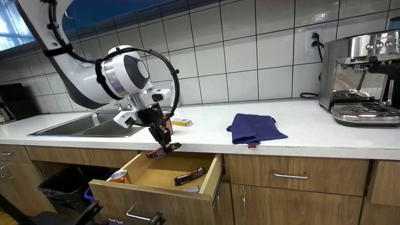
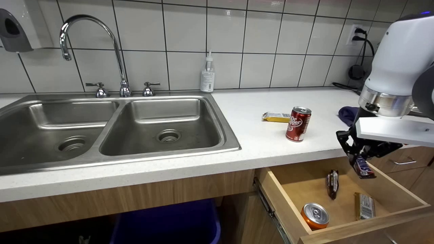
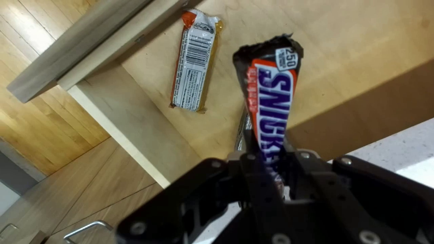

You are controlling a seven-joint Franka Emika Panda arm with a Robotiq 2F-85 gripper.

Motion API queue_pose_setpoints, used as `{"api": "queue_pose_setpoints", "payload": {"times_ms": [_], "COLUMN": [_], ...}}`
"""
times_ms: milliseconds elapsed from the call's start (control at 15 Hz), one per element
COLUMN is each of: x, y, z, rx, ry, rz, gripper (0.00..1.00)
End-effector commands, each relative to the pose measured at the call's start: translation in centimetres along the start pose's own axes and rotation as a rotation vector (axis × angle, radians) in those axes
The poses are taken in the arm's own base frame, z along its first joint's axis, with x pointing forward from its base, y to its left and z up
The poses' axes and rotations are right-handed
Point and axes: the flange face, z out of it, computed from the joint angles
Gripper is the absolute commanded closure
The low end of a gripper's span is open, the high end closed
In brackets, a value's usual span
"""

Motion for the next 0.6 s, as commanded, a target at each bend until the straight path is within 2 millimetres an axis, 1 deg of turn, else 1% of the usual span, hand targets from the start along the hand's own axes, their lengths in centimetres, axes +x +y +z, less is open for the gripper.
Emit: {"api": "queue_pose_setpoints", "payload": {"times_ms": [0, 533], "x": [-0.3, 0.0], "y": [-0.3, -1.2], "z": [0.6, 2.8], "rx": [-0.014, -0.027], "ry": [0.004, -0.01], "rz": [0.022, 0.032], "gripper": [0.96, 0.96]}}
